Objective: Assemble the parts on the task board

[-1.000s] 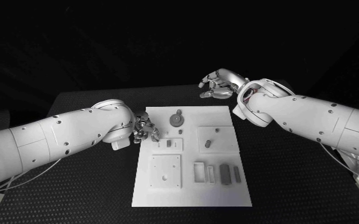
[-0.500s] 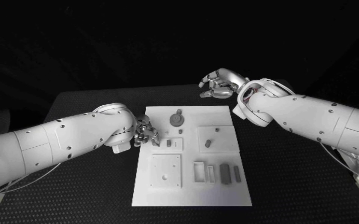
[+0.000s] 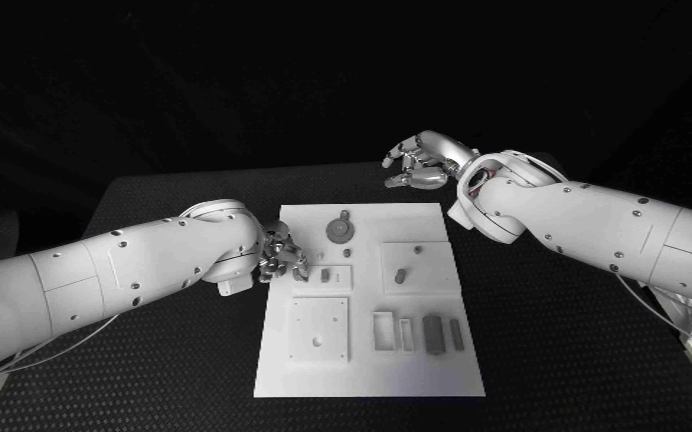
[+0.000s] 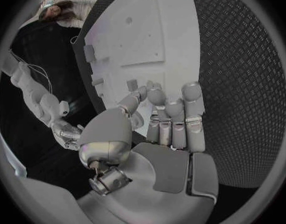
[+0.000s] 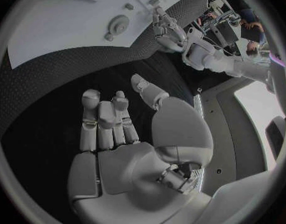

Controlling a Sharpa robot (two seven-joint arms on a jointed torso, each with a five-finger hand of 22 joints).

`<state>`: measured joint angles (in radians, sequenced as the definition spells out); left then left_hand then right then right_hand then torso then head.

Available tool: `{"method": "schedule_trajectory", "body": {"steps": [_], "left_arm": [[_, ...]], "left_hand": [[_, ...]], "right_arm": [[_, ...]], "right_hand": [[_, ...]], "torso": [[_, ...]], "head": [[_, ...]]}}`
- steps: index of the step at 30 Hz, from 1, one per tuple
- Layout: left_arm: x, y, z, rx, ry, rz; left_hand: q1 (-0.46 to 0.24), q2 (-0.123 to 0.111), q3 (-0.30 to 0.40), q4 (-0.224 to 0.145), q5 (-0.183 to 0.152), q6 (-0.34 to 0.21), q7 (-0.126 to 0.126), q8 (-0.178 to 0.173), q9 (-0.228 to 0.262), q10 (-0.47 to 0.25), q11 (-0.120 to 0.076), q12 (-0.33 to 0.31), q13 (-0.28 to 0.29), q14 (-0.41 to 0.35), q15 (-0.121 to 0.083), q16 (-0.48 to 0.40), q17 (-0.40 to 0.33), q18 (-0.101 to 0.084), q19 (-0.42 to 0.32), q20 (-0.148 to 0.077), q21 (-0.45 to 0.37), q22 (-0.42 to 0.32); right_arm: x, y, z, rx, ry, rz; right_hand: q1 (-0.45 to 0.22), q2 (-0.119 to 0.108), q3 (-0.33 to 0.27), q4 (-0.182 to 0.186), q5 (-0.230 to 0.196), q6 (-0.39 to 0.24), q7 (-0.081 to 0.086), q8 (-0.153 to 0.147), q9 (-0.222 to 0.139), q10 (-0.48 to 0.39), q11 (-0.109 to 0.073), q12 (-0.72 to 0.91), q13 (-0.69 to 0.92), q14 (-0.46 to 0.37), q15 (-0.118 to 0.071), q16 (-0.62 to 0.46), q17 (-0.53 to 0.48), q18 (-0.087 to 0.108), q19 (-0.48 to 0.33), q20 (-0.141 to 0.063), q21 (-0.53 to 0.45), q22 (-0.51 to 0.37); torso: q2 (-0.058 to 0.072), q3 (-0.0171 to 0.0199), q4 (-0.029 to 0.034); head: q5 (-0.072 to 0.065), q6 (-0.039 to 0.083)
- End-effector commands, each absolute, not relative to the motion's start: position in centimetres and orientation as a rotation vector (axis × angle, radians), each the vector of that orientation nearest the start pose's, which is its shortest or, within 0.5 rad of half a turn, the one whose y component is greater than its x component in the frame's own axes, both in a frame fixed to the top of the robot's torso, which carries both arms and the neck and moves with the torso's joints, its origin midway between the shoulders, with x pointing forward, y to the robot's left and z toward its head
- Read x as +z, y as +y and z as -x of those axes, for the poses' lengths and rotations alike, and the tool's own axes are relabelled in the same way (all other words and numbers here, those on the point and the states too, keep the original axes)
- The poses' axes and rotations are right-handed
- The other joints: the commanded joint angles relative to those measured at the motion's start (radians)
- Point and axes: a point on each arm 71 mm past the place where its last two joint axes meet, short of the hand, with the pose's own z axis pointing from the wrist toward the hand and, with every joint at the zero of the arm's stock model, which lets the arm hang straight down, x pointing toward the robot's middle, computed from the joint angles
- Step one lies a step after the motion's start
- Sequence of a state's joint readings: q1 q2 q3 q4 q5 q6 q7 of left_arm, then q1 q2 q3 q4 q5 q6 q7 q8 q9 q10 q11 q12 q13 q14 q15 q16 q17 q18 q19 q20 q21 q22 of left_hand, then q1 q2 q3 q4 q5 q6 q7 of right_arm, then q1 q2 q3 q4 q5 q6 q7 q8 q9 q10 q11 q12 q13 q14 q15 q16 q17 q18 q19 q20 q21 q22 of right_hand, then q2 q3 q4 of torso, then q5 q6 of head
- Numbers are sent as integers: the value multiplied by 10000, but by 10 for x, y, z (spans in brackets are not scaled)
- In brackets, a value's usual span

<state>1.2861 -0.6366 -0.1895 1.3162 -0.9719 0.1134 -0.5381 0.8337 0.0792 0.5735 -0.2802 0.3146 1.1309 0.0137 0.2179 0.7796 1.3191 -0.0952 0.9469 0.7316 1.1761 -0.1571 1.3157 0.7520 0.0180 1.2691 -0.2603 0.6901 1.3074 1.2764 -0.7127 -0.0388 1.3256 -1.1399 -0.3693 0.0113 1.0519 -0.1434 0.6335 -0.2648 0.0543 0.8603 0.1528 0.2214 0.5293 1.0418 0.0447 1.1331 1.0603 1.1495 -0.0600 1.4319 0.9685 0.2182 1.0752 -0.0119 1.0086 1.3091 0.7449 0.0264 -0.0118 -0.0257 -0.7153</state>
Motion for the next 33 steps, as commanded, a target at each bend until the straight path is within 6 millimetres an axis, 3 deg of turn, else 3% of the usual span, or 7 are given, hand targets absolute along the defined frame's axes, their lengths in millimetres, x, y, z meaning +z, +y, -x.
{"method": "schedule_trajectory", "body": {"steps": [1,33], "left_arm": [[-248,178,-504,-3280,23919,1910],[-251,177,-506,-2522,24199,1091]], "left_hand": [[5,106,91,-25,522,428,-136,1252,1784,210,-145,29,-15,182,-253,53,-11,202,2,-40,26,183],[-15,89,114,-38,572,458,-161,1291,1894,237,-169,54,-17,208,-257,79,-1,185,29,-28,56,184]], "right_arm": [[-153,-192,-534,8113,15907,-883],[-153,-193,-535,8089,15915,-891]], "right_hand": [[-3,54,-35,-19,24,15,66,-45,-14,-50,16,47,-14,-90,-9,7,-13,436,59,-18,-48,75],[-1,56,-35,-22,24,15,66,-43,-16,-51,16,52,-19,-90,-10,9,-15,436,60,-19,-47,76]], "torso": [[-2,-6,3],[-8,-1,12]], "head": [[-5,3],[-23,-74]]}}
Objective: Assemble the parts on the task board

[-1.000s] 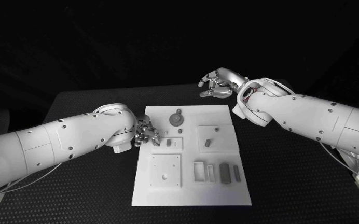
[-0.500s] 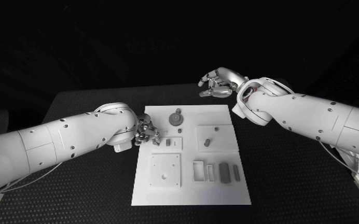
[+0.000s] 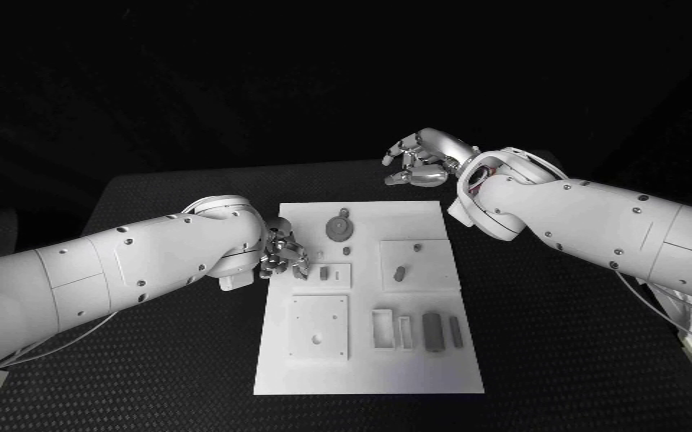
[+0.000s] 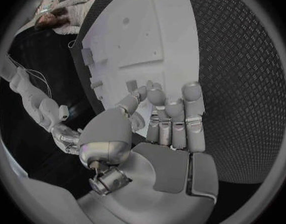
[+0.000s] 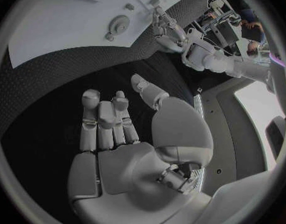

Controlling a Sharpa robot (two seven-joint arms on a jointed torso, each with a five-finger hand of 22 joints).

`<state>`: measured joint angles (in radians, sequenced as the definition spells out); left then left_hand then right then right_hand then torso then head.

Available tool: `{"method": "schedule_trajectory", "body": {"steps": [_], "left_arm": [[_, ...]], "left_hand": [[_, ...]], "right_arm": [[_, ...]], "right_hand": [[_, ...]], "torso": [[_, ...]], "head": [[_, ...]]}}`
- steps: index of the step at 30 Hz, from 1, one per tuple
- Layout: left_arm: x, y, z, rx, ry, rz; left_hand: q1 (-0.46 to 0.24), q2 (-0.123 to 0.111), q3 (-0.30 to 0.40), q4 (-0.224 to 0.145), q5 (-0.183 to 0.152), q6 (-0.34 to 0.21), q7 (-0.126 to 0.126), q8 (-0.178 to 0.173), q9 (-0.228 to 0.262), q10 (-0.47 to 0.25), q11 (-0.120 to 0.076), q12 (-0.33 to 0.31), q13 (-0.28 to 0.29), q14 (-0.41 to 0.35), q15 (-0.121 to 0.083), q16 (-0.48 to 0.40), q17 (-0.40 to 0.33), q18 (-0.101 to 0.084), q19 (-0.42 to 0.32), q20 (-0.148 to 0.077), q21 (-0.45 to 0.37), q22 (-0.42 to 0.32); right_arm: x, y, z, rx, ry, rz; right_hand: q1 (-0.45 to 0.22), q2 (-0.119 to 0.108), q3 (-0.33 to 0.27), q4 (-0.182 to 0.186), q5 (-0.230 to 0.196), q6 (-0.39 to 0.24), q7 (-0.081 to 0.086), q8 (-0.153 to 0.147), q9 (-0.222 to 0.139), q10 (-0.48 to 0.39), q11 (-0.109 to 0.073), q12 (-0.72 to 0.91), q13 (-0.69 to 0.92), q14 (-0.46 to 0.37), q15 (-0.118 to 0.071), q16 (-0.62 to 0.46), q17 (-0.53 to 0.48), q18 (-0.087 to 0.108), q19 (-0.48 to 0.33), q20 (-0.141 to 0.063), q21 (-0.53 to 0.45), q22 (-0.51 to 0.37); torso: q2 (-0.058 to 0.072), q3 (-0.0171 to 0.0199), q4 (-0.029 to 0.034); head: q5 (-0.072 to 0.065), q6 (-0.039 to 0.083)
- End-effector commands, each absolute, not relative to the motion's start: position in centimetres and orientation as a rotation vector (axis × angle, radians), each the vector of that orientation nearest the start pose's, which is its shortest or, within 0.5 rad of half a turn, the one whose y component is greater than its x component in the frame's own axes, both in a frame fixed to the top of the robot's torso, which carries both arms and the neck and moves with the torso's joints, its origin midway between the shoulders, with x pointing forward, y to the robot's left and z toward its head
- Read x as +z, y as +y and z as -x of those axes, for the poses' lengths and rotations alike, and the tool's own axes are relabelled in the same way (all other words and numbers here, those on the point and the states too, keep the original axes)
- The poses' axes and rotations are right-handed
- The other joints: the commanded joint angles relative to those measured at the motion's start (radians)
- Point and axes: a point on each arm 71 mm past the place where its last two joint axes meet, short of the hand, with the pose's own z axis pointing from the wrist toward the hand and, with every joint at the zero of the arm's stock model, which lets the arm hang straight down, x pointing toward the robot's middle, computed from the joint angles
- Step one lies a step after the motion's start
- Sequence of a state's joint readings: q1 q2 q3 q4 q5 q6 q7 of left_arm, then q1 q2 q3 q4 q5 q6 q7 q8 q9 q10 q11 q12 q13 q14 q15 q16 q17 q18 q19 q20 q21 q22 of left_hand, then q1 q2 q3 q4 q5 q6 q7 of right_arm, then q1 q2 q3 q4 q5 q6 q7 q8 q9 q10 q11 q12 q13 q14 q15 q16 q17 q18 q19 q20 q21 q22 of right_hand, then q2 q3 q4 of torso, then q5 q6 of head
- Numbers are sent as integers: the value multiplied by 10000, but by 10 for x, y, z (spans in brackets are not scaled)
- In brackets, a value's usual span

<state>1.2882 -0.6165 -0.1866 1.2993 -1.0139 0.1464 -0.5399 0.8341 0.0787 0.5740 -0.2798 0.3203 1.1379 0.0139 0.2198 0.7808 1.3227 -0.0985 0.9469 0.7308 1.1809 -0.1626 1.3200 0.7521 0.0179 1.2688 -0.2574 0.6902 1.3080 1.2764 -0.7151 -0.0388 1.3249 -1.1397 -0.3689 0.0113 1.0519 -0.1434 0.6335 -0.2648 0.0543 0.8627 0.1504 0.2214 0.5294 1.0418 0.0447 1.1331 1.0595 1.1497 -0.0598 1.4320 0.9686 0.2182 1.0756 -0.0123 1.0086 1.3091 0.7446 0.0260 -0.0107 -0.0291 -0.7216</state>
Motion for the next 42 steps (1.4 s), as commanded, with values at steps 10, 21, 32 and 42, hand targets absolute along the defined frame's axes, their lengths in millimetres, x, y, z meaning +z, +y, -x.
{"method": "schedule_trajectory", "body": {"steps": [10,21,32,42], "left_arm": [[-251,178,-506,-2502,24197,1111],[-251,176,-506,-2498,24060,1149],[-259,168,-505,-2409,24106,811],[-260,164,-505,-2552,23903,730]], "left_hand": [[-19,94,116,-45,534,393,-168,1277,1902,205,-140,58,-10,164,-201,42,1,181,36,-52,63,179],[-85,57,96,-3,498,480,-181,1344,2014,234,-139,84,-7,168,-201,44,1,171,40,-43,71,171],[-266,-36,80,91,1137,807,-320,1565,2458,506,-259,191,-53,395,-231,169,47,177,250,-57,232,181],[-317,-65,116,39,1530,978,-397,1631,2711,643,-324,254,-94,526,-239,222,99,182,362,-49,341,177]], "right_arm": [[-153,-193,-535,8081,15916,-895],[-153,-193,-535,8089,15914,-888],[-153,-193,-535,8085,15908,-891],[-154,-192,-535,8091,15917,-885]], "right_hand": [[-1,58,-34,-22,24,-9,89,-42,-18,-51,16,54,-13,-92,-11,9,-16,436,56,-15,-48,77],[-1,60,-34,-23,24,-9,89,-42,-19,-52,16,55,-15,-93,-11,9,-17,436,56,-15,-48,77],[0,61,-34,-25,24,-9,89,-41,-20,-53,16,56,-16,-93,-12,10,-18,436,56,-16,-48,77],[3,62,-32,-27,24,-9,89,-41,-20,-54,16,57,-18,-93,-12,10,-18,436,55,-16,-49,78]], "torso": [[4,-4,-3],[3,-3,-3],[6,-3,-26],[-1,2,-11]], "head": [[15,-16],[32,-35],[42,-48],[12,-75]]}}
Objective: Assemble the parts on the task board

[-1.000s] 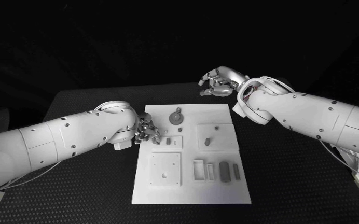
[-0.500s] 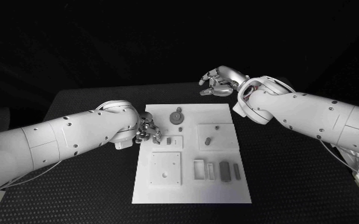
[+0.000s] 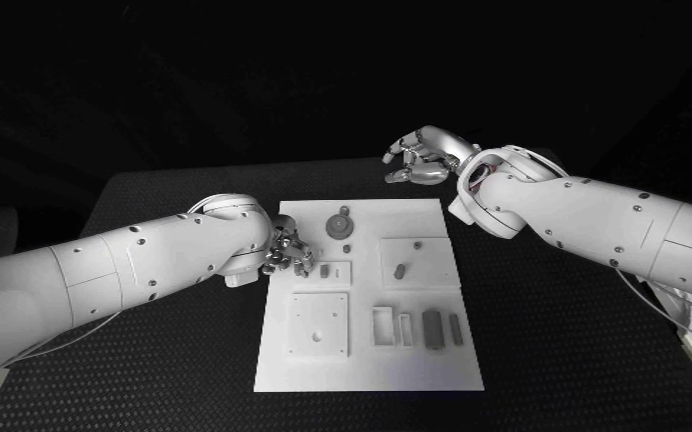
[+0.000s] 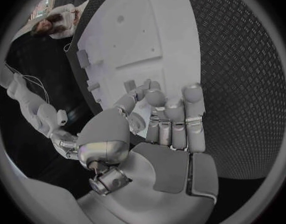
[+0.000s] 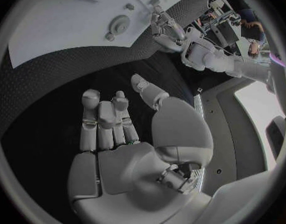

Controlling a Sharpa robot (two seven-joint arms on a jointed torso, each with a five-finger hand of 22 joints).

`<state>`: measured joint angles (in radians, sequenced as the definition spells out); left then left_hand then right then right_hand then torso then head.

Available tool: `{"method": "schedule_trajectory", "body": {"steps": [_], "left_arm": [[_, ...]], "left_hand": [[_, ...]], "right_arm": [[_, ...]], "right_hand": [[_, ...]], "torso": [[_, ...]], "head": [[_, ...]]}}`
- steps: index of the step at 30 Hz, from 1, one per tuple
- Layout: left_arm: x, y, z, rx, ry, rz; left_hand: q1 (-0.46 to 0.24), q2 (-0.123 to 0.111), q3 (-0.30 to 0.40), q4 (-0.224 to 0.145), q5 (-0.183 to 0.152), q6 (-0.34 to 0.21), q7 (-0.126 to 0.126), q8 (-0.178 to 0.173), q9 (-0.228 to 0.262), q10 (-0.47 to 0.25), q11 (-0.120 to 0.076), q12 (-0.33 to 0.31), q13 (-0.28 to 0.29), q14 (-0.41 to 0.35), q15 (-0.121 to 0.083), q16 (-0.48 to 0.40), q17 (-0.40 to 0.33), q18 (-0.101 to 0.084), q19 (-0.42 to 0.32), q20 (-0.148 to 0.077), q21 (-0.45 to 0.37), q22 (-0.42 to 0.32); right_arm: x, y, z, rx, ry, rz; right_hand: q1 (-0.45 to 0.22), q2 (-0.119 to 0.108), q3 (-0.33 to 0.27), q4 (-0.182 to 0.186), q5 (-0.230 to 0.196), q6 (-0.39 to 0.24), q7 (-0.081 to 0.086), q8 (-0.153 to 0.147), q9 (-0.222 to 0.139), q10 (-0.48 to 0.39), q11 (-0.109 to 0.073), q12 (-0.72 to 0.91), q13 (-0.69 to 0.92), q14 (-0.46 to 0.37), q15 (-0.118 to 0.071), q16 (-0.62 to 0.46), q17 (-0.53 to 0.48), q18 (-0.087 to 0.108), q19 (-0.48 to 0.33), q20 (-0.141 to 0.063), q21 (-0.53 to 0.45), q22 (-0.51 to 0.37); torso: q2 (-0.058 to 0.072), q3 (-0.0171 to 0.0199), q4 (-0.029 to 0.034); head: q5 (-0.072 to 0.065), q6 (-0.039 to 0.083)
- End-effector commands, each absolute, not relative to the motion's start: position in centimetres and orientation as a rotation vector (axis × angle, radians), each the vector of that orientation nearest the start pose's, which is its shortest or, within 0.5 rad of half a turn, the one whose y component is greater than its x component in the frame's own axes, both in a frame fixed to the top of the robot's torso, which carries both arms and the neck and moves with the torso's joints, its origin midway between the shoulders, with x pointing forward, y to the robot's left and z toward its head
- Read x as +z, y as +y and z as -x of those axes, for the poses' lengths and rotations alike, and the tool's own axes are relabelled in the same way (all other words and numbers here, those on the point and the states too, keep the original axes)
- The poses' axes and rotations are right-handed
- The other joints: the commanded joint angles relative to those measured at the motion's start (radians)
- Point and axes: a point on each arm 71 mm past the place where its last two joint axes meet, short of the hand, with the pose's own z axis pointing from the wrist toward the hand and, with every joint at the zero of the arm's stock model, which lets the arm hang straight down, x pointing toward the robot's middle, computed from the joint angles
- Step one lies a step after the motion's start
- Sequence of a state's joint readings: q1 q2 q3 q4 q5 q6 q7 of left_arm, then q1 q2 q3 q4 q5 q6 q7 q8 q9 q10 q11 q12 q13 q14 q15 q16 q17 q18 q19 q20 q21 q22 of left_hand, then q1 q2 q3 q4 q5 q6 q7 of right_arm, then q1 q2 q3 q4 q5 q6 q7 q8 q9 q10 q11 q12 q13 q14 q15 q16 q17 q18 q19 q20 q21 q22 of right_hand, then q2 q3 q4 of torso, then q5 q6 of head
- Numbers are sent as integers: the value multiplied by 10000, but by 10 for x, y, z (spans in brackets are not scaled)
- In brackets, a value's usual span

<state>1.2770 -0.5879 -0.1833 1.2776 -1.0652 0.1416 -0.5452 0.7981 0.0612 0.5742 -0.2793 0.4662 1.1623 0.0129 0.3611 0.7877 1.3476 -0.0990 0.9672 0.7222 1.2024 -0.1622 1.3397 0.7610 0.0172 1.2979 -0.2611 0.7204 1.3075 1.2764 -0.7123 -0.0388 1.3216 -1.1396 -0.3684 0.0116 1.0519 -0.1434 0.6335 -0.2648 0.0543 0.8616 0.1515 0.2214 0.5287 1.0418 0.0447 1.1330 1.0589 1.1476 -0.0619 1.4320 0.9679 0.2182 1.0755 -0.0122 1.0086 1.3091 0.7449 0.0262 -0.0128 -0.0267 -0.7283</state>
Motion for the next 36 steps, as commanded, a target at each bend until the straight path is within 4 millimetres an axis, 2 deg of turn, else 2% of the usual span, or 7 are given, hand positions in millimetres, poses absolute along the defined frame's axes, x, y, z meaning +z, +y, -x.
{"method": "schedule_trajectory", "body": {"steps": [1,9,16,23,29,34,36], "left_arm": [[-260,164,-505,-2551,23915,717],[-260,163,-504,-2582,23953,637],[-260,163,-503,-2622,24002,571],[-260,164,-504,-2624,23923,660],[-259,166,-505,-2631,23833,755],[-259,167,-505,-2640,23775,814],[-259,167,-506,-2644,23728,864]], "left_hand": [[43,110,117,29,97,739,-389,219,2653,397,-320,55,-10,316,-243,27,14,190,76,-12,44,182],[16,58,105,28,121,751,-390,212,2694,403,-318,67,-15,322,-243,25,24,184,84,-1,62,181],[-152,-220,15,236,-225,749,-370,143,2794,395,-287,66,-52,298,-242,-10,48,193,54,12,61,160],[-581,-807,-528,587,-1166,744,-363,0,2935,376,-282,67,-102,282,-251,-47,92,232,12,10,63,150],[-834,-1129,-779,850,-2365,764,-379,-120,3021,356,-300,71,-135,268,-287,-80,122,277,-31,1,30,127],[-1000,-1575,-784,1194,-3738,780,-391,-241,3108,339,-315,90,-157,264,-329,-99,159,326,-46,-8,-1,111],[-1025,-1659,-780,1274,-3972,787,-394,-264,3129,339,-318,98,-160,264,-340,-101,169,335,-45,-9,-4,111]], "right_arm": [[-154,-192,-535,8090,15920,-885],[-154,-192,-535,8091,15918,-885],[-154,-192,-535,8096,15918,-882],[-153,-192,-535,8092,15911,-886],[-153,-192,-535,8095,15909,-885],[-153,-192,-535,8092,15906,-888],[-153,-192,-535,8096,15907,-885]], "right_hand": [[3,63,-33,-28,24,2,78,-41,-14,-54,16,57,-12,-72,10,10,-11,436,56,-17,-49,78],[0,63,-34,-27,24,2,78,-41,-14,-55,16,59,-13,-72,10,10,-12,436,56,-17,-49,78],[-1,60,-35,-28,24,1,78,-41,-15,-55,16,59,-15,-73,10,10,-12,436,56,-16,-49,78],[-5,56,-37,-27,23,0,79,-41,-16,-56,17,59,-16,-74,10,9,-13,436,55,-16,-50,78],[-8,53,-39,-27,23,-2,79,-42,-17,-57,17,60,-17,-75,10,9,-14,436,54,-15,-51,78],[-7,53,-37,-27,24,-3,79,-42,-17,-58,17,60,-18,-76,10,8,-14,436,53,-15,-52,78],[-6,53,-37,-28,24,-4,79,-42,-18,-58,17,60,-19,-76,11,8,-14,436,53,-15,-52,78]], "torso": [[-7,-2,12],[-2,-1,11],[0,-6,16],[0,-6,14],[2,-4,9],[1,-5,11],[0,-6,18]], "head": [[-12,-10],[-25,-20],[-39,-32],[-41,-28],[-40,-26],[-47,-31],[-48,-22]]}}
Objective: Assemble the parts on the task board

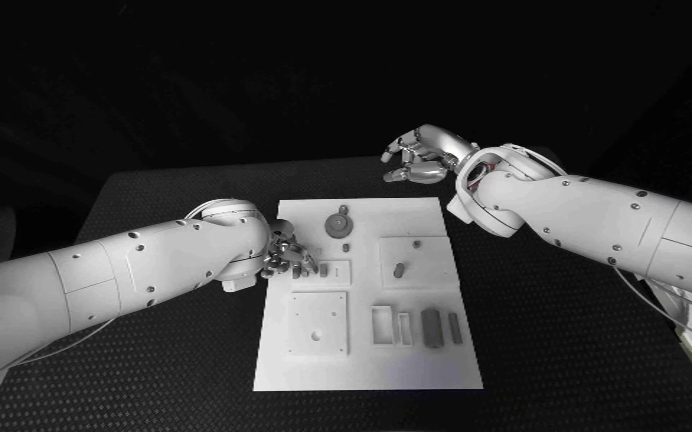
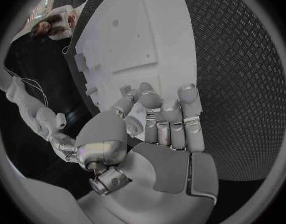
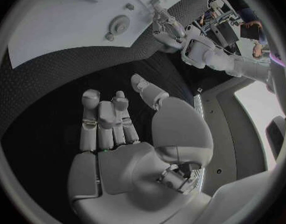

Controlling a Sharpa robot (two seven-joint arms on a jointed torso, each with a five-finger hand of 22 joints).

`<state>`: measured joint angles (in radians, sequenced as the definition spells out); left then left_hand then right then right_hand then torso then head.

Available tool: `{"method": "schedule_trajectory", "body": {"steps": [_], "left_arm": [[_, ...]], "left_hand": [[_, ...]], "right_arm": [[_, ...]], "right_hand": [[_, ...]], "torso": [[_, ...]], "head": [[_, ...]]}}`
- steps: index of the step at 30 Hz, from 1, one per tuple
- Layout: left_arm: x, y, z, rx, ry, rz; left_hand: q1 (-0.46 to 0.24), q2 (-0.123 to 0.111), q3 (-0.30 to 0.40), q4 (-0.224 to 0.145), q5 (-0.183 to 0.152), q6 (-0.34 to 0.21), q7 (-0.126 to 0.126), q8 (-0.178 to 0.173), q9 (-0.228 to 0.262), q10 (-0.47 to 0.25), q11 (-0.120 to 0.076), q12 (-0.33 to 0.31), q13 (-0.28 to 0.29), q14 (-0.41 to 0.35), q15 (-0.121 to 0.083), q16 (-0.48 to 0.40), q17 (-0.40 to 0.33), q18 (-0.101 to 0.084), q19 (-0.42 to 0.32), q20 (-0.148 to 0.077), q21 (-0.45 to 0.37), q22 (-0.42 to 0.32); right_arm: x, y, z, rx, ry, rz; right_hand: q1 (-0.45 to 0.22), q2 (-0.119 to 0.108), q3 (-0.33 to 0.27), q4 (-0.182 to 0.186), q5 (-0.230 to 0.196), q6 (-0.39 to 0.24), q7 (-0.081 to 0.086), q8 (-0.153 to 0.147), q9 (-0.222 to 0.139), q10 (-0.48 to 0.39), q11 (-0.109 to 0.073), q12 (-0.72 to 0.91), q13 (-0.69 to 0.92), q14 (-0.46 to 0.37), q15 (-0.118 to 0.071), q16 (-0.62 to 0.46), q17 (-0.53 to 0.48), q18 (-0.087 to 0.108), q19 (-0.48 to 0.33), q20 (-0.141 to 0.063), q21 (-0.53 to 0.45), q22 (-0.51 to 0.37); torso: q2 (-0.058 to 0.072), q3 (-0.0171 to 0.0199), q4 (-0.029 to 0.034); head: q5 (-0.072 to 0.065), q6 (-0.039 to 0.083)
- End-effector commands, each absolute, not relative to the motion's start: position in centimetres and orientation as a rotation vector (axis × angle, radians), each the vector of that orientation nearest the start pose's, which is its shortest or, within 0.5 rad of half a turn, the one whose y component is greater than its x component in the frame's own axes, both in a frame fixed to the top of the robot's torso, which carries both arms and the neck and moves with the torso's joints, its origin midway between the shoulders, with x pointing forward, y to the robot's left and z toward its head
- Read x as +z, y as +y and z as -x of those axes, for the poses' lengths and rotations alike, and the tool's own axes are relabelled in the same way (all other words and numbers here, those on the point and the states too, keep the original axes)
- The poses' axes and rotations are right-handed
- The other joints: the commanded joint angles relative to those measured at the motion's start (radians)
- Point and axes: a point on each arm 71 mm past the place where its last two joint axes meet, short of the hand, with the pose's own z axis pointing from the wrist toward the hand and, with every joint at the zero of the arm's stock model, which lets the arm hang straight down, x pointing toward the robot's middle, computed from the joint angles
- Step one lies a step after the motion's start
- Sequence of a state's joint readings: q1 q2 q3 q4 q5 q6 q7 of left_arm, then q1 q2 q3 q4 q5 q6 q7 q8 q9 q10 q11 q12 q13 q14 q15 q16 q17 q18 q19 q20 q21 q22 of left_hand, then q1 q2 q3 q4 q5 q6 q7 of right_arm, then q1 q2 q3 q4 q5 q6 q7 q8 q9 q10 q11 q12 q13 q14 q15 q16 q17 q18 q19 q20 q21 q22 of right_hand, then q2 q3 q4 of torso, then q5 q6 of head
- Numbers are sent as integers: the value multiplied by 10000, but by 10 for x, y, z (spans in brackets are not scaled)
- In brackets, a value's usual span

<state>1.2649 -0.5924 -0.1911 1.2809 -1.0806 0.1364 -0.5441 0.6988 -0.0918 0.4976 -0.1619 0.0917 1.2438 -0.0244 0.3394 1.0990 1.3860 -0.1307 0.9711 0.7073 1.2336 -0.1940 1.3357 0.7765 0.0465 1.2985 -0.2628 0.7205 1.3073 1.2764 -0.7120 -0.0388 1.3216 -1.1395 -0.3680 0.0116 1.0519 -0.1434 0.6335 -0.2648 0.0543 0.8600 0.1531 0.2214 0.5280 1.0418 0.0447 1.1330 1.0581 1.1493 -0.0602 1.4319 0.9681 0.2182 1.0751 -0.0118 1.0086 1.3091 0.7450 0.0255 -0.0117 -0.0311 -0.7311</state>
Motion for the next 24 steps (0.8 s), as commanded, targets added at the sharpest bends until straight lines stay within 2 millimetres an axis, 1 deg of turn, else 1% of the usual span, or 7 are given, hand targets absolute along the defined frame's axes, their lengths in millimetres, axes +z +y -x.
{"method": "schedule_trajectory", "body": {"steps": [1,9,12,16,22,23,24], "left_arm": [[-259,168,-506,-2648,23712,880],[-257,172,-507,-2867,23435,1134],[-257,173,-508,-3326,23472,1670],[-256,176,-509,-3307,23308,1873],[-253,179,-510,-3458,23136,2029],[-252,179,-511,-3514,23097,2081],[-250,178,-512,-3646,23026,2220]], "left_hand": [[-36,-133,-14,111,-242,-26,-21,-50,19,-45,-2,61,-12,-47,-23,-61,15,43,-51,9,-5,113],[-53,-153,-17,140,-269,-21,-22,-55,26,-45,-3,63,-13,-46,-26,-61,18,45,-51,9,-6,113],[-53,-153,-17,140,-269,-21,-22,-55,26,-45,-3,63,-13,-46,-26,-61,18,45,-51,9,-6,113],[-53,-153,-17,140,-269,-21,-22,-55,26,-45,-3,63,-13,-46,-26,-61,18,45,-51,9,-6,113],[-53,-153,-17,140,-269,-21,-22,-55,26,-45,-3,63,-13,-46,-26,-61,18,45,-51,9,-6,113],[-393,-46,-361,109,-196,-406,95,-273,-33,-244,104,2,-13,-205,-72,-138,6,88,-198,-25,-89,100],[-413,-39,-381,107,-192,-428,102,-286,-36,-256,110,-2,-13,-214,-74,-142,5,91,-207,-27,-93,99]], "right_arm": [[-153,-192,-535,8095,15907,-886],[-154,-193,-535,8083,15902,-895],[-154,-193,-535,8079,15912,-903],[-155,-193,-535,8074,15919,-912],[-155,-194,-535,8064,15929,-920],[-155,-194,-535,8064,15929,-920],[-155,-194,-535,8066,15929,-919]], "right_hand": [[-5,53,-37,-28,24,12,64,-42,-10,-58,17,60,-11,-93,-7,8,-17,436,58,-20,-52,78],[-5,54,-36,-29,24,10,64,-43,-11,-59,17,60,-13,-94,-6,8,-17,436,57,-20,-53,78],[-5,54,-36,-29,24,10,64,-43,-11,-59,17,60,-13,-94,-6,8,-17,436,57,-20,-53,78],[-5,54,-36,-29,24,10,64,-43,-11,-59,17,60,-13,-94,-6,8,-17,436,57,-20,-53,78],[-5,54,-36,-29,24,10,64,-43,-11,-59,17,60,-13,-94,-6,8,-17,436,57,-20,-53,78],[-5,54,-36,-29,24,10,64,-43,-11,-59,17,60,-13,-94,-6,8,-17,436,57,-20,-53,78],[-3,56,-35,-30,24,9,64,-44,-12,-59,17,61,-13,-94,-6,8,-17,436,57,-20,-53,78]], "torso": [[-1,2,8],[-12,-1,-4],[-14,-5,-6],[-8,-5,-15],[-8,-2,6],[-9,1,11],[-7,-3,12]], "head": [[-6,8],[-8,28],[-24,44],[-25,57],[-49,77],[-55,82],[-59,86]]}}
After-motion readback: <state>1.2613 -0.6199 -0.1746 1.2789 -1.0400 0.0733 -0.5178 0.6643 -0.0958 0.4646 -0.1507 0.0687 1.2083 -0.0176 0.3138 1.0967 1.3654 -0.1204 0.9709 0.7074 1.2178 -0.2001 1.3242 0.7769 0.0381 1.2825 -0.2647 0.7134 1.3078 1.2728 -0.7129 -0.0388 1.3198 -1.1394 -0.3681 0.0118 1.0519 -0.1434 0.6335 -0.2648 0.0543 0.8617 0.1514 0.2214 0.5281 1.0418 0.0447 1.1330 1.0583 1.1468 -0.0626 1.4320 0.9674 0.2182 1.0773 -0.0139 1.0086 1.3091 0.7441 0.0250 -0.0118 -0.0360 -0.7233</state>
